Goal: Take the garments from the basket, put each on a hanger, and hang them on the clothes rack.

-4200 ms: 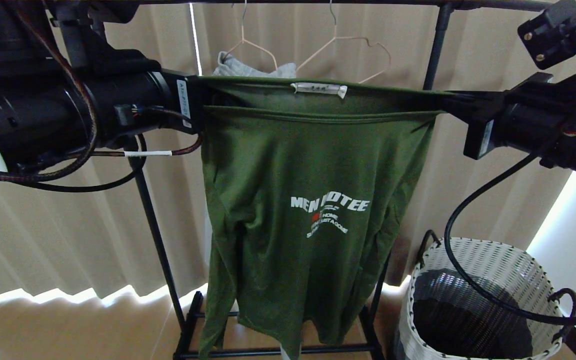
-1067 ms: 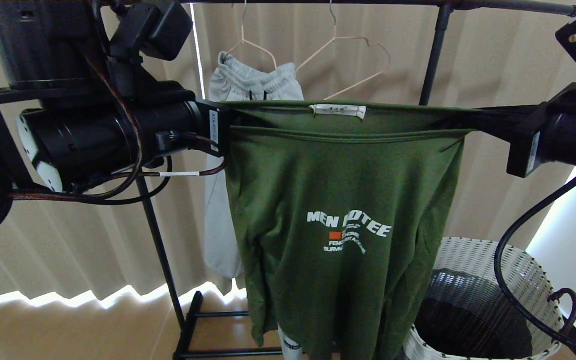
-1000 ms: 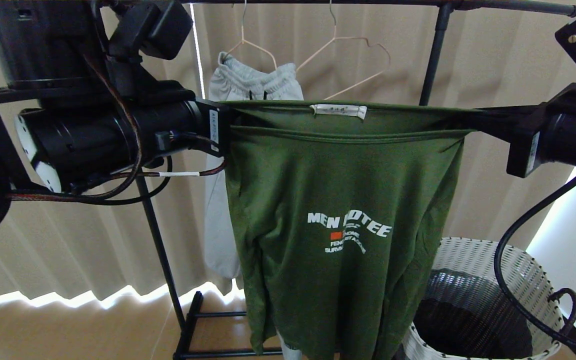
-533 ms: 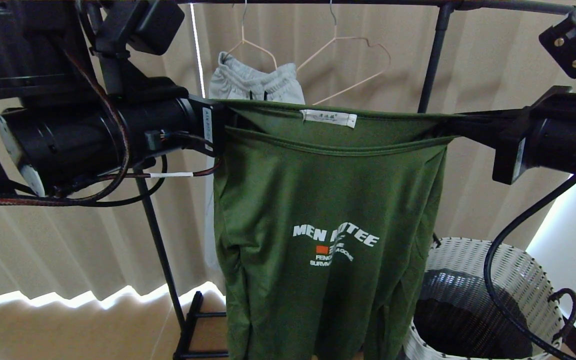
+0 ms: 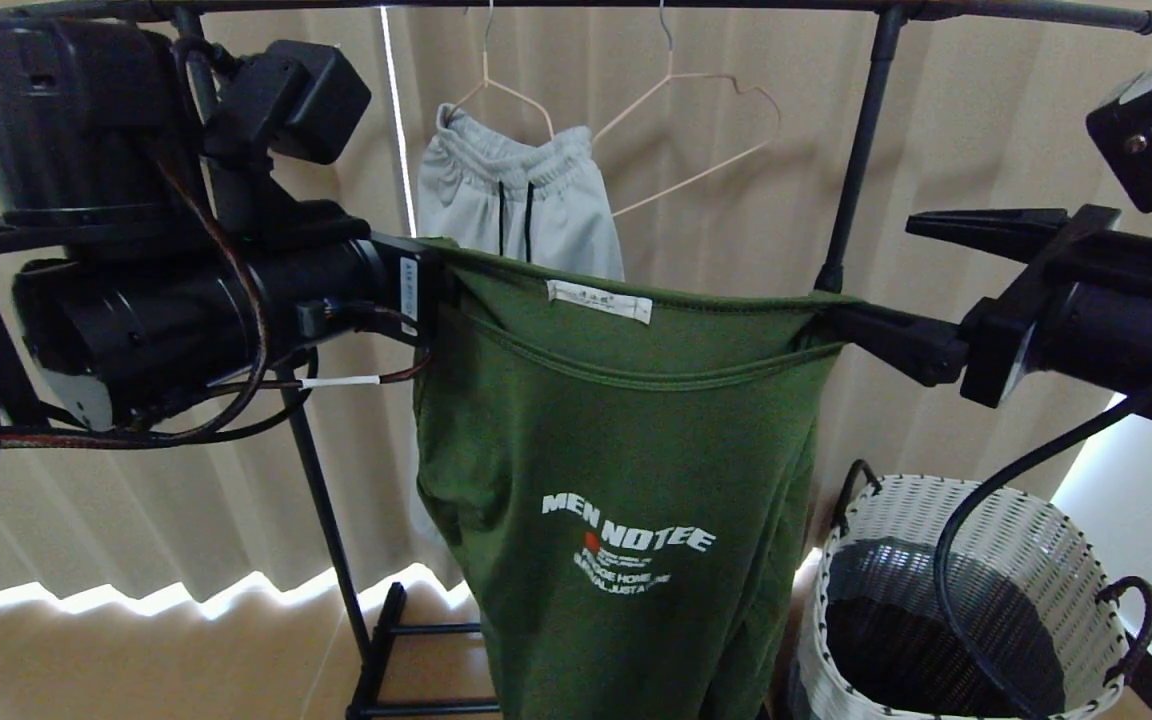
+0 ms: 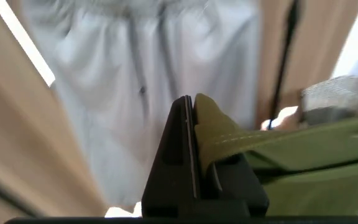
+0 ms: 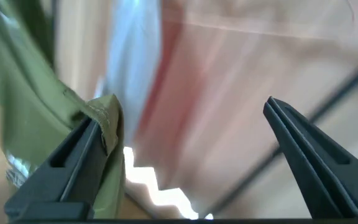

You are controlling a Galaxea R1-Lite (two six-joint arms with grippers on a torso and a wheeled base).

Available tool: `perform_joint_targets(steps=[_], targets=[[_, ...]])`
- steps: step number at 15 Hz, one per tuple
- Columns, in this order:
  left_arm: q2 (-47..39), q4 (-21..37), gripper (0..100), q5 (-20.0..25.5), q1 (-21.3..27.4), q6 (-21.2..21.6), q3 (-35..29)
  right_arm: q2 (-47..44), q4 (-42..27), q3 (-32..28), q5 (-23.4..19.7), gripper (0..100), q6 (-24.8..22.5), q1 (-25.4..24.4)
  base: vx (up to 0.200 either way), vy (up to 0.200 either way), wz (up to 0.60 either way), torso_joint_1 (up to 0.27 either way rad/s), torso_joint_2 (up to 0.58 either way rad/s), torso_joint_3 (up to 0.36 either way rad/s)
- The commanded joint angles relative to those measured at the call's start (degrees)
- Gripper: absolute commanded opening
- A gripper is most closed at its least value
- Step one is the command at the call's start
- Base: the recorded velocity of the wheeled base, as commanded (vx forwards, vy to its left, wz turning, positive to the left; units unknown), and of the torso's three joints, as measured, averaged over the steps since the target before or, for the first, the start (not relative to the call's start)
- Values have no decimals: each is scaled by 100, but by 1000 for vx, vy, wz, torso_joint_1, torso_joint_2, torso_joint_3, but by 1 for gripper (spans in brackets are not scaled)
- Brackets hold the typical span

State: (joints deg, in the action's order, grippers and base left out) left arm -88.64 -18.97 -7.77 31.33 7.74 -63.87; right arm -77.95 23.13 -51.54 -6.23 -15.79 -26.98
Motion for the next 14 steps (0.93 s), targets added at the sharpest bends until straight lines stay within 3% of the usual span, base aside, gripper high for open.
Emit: perform_joint_targets(steps=[1,4,7,14], targets=[[40,-54,0,-50,-250,70,94,43,60,250,-36,100,-12,-44,0,0,0,0,0,0],[92,-116,0,-50,-734,509,287,385,-107,250,-36,100,-12,-44,0,0,0,0,0,0],[127,-248,0,-50,-716,465,524,851,-739,311,-54,100,-12,-53,0,0,0,0,0,0],[145,-467,0,-111,-619,483,683,1133,-810,698,8,100,-21,-88,0,0,0,0,0,0]])
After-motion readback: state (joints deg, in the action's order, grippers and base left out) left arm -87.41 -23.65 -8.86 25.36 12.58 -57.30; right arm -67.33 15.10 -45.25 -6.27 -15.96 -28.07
